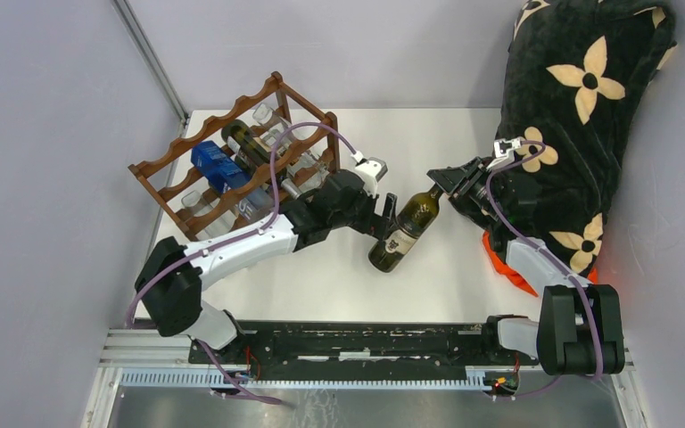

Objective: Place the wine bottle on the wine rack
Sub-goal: Pick up the wine bottle from the center of the board.

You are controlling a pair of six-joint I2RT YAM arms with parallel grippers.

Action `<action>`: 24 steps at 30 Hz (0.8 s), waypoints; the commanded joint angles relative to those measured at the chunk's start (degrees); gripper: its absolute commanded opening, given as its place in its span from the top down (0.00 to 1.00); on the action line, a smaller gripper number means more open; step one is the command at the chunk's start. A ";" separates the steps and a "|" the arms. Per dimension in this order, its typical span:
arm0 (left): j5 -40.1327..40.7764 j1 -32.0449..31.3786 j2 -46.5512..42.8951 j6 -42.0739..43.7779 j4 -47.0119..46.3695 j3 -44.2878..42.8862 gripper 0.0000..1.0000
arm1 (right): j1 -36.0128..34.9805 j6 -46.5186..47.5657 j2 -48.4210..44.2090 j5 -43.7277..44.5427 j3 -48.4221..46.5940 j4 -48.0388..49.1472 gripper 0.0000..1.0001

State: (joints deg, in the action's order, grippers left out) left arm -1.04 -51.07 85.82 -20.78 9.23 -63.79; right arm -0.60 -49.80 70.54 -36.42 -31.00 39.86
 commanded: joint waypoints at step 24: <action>-15.64 0.18 9.96 9.89 -7.10 -4.05 0.00 | 2.37 -10.91 -2.21 -0.39 -0.89 8.40 1.00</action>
State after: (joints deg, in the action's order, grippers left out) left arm -18.02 -50.98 94.15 -17.34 0.75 -67.02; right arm 1.63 -54.43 70.52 -35.92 -28.88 41.67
